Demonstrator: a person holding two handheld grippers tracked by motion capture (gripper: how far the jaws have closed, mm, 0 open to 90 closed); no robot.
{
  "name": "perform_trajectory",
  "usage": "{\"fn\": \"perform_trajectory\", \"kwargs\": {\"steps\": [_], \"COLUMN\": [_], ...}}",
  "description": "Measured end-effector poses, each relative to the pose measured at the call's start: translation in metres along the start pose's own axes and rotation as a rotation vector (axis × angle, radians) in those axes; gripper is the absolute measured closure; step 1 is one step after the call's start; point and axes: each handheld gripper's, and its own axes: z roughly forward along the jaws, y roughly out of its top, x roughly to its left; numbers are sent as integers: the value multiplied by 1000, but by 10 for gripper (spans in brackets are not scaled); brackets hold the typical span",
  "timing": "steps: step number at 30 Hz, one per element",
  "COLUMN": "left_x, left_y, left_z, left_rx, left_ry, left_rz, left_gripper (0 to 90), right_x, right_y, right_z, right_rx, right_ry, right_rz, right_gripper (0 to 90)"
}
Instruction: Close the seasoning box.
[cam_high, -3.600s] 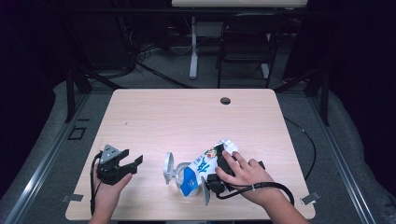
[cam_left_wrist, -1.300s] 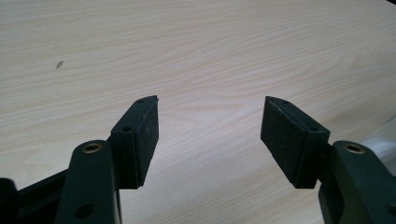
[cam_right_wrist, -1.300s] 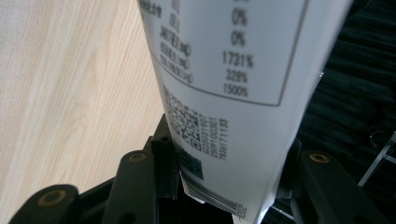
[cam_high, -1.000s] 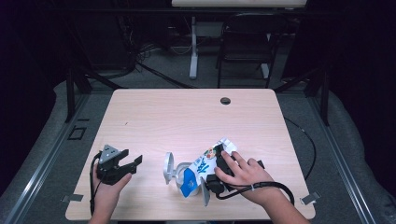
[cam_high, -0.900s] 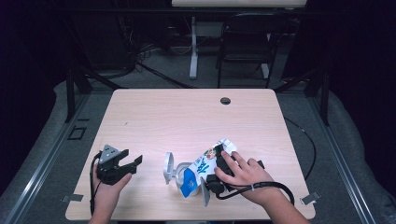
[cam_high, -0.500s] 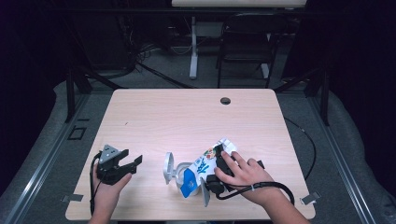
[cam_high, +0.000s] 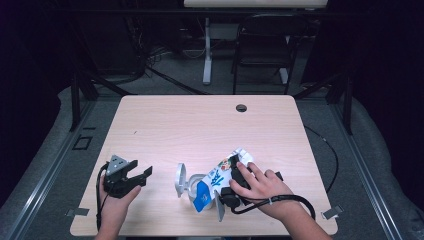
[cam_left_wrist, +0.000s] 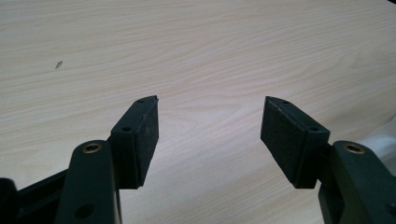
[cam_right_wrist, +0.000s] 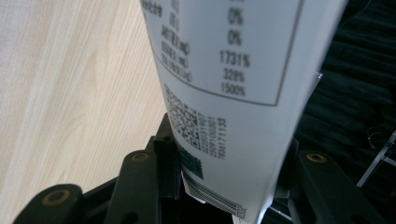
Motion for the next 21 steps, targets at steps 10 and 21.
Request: {"fn": "perform_trajectory", "kwargs": {"steps": [10, 21], "left_x": [0, 1], "left_y": [0, 0], "left_z": [0, 0], "left_rx": [1, 1], "left_ry": [2, 4], "left_rz": [-3, -5], "left_gripper": [373, 373], "right_x": [1, 1], "right_y": [0, 0], "right_z": [0, 0], "right_rx": [-2, -9], "right_ry": [-3, -7], "right_rz": [4, -4], "right_gripper": [583, 593]}}
